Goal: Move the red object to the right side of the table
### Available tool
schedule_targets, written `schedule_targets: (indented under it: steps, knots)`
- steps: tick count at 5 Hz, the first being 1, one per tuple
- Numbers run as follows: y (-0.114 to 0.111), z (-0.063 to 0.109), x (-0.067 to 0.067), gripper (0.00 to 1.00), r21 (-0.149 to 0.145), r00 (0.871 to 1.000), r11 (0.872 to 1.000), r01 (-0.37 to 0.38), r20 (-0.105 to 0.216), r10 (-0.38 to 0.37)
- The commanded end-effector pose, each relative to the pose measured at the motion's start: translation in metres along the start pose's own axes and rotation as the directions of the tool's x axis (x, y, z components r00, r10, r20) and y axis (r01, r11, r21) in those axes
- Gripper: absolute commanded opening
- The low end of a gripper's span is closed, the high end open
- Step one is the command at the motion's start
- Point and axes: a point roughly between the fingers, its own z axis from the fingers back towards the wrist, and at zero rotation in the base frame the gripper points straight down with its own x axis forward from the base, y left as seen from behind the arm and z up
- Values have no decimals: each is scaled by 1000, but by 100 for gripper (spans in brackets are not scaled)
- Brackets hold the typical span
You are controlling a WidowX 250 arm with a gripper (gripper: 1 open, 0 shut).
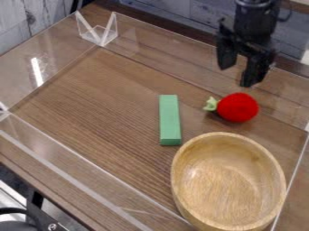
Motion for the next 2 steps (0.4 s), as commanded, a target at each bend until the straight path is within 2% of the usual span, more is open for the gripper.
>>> schedule_targets:
  steps: [1, 2]
  knots:
    - [17, 48, 8, 100, 42, 992, 998, 47, 114, -52]
    - [31, 57, -2, 100, 54, 989, 998, 40, 140, -48]
